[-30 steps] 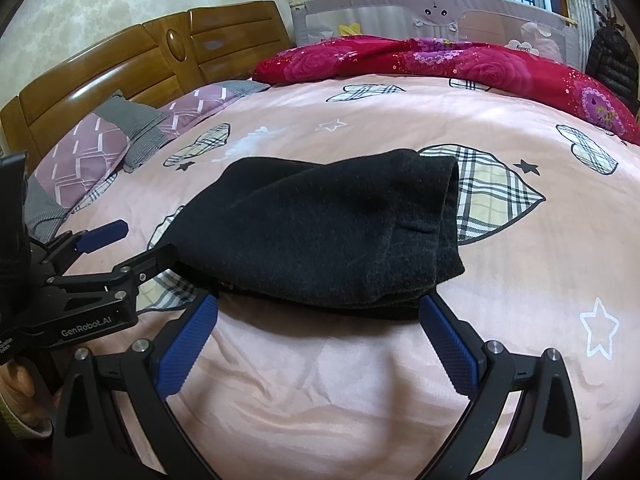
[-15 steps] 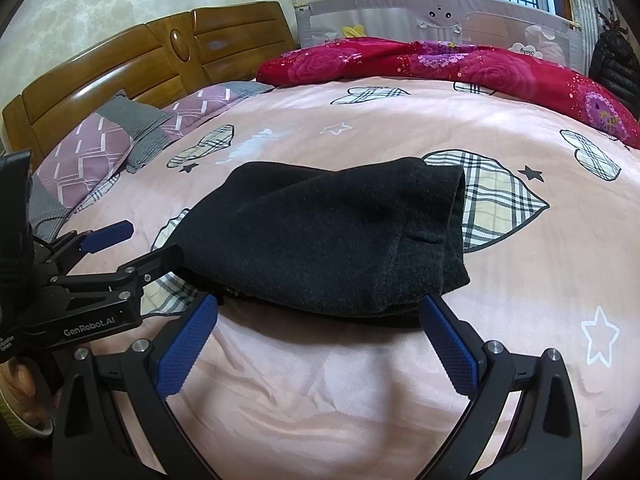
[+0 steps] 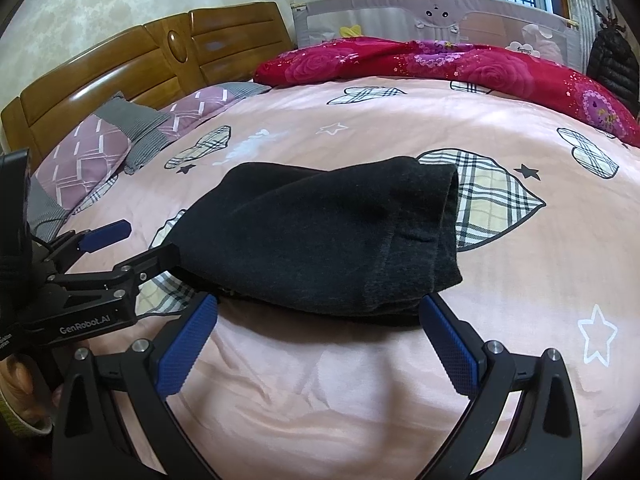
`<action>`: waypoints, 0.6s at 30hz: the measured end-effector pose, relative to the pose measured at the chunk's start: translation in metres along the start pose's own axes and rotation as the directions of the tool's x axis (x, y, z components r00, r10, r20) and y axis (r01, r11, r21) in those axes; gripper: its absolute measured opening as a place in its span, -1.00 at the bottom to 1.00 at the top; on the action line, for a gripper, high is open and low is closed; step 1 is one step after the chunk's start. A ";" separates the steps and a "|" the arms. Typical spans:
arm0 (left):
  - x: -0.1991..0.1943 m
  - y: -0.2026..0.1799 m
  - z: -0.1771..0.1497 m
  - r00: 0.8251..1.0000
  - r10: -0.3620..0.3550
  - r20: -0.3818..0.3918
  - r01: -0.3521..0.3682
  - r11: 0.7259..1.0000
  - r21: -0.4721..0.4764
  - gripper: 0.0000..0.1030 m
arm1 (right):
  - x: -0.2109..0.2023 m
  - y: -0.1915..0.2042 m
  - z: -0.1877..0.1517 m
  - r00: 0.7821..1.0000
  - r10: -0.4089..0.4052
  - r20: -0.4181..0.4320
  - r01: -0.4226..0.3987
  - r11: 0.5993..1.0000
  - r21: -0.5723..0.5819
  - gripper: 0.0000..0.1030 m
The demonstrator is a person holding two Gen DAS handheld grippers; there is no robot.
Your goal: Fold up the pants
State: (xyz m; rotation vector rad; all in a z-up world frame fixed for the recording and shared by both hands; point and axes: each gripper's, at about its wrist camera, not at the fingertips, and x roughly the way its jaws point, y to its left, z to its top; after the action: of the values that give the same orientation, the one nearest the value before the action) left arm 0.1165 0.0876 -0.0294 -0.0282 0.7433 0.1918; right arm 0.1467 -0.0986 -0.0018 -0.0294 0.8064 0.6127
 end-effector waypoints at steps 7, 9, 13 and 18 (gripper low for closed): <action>0.001 0.003 0.003 1.000 -0.011 -0.003 0.011 1.000 -0.011 0.69 | -0.001 -0.006 0.002 1.000 -0.004 0.004 0.004 1.000 0.010 0.96; 0.001 0.004 0.003 1.000 -0.016 -0.003 0.016 1.000 -0.015 0.69 | -0.001 -0.006 0.002 1.000 -0.004 0.007 0.004 1.000 0.009 0.96; 0.001 0.003 0.003 1.000 -0.022 -0.007 0.022 1.000 -0.015 0.69 | -0.001 -0.006 0.002 1.000 -0.002 0.004 0.002 1.000 0.010 0.96; 0.000 0.001 0.004 1.000 -0.027 -0.007 0.027 1.000 -0.011 0.69 | -0.001 -0.006 0.002 1.000 -0.004 0.005 0.004 1.000 0.011 0.96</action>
State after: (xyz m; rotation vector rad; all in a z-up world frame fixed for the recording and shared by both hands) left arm 0.1191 0.0892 -0.0269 -0.0495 0.7484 0.1700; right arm 0.1508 -0.1038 -0.0007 -0.0191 0.8043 0.6041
